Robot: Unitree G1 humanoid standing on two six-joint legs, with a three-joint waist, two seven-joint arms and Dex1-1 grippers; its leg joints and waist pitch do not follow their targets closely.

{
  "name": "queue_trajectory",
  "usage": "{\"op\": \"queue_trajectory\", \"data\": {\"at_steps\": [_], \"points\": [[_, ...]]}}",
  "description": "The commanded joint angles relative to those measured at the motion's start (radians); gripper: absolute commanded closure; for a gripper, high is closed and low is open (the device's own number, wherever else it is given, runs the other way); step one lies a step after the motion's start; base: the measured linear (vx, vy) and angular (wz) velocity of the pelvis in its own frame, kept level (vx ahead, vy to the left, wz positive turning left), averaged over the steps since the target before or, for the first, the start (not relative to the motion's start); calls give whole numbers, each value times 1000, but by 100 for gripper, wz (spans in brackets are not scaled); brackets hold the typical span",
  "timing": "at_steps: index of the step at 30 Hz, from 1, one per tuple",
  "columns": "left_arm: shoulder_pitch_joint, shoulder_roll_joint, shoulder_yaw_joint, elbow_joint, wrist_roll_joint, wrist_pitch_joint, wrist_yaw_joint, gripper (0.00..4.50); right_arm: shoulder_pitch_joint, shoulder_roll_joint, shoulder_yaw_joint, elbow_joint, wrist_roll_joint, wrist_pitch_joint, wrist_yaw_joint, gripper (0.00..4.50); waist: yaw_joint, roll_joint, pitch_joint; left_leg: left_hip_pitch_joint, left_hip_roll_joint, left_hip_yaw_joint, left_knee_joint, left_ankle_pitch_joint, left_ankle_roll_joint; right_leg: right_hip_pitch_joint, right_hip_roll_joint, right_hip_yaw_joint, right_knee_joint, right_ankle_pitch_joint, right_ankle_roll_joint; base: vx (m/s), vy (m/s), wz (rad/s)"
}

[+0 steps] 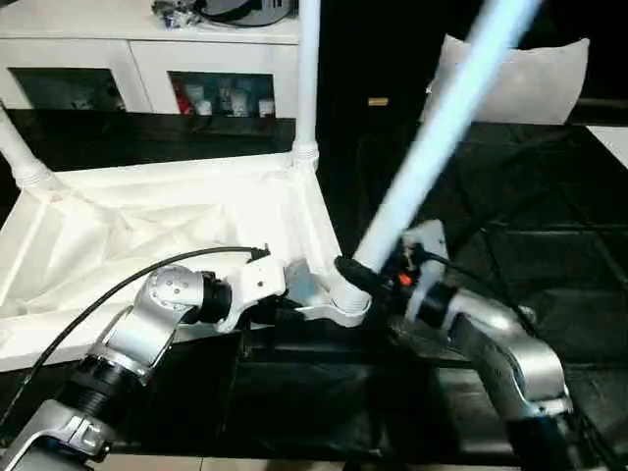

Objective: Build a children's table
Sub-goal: Insert table leg to table base

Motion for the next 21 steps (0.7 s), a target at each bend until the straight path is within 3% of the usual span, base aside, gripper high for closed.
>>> {"op": "queue_trajectory", "data": {"at_steps": [1,3,5,6,10,15,19,21], "points": [[-21,4,30,-7,-11,-10,3,450,72,-19,37,65,-65,-32,-7,260,12,11,-53,-28,63,-7,-86,-45,25,66,-92,50,-69,-215,-248,0,0,0],[-22,7,28,-4,-10,-14,-2,450,94,-47,84,60,-127,-94,-1,260,13,11,-53,-29,64,-8,-87,-39,24,67,-91,49,-68,-203,-247,0,0,0],[-22,7,28,-4,-9,-14,-3,450,94,-49,88,60,-132,-98,-1,260,14,9,-52,-30,62,-7,-87,-45,27,69,-90,50,-70,-212,-244,0,0,0],[-26,14,22,3,-1,-24,-12,450,87,-85,135,70,-199,-150,5,260,16,14,-51,-30,63,-9,-88,-53,25,69,-92,49,-70,-230,-239,0,0,0],[-31,20,16,10,4,-32,-19,450,66,-115,182,96,-251,-177,25,260,10,10,-47,-29,62,-10,-92,-101,23,65,-88,50,-78,-309,-215,0,0,0],[-39,26,14,22,9,-44,-28,450,48,-128,220,139,-250,-186,93,260,7,9,-48,-30,64,-13,-93,-115,34,63,-89,50,-79,-334,-213,0,0,0],[-54,31,18,40,9,-55,-38,450,51,-138,254,163,-226,-189,172,260,7,9,-51,-31,64,-11,-89,-82,48,67,-90,51,-74,-253,-241,0,0,0],[-76,32,16,61,4,-72,-62,450,55,-130,262,167,-182,-165,238,260,8,14,-51,-30,64,-11,-89,-83,49,67,-90,50,-74,-246,-249,0,0,0]]}}
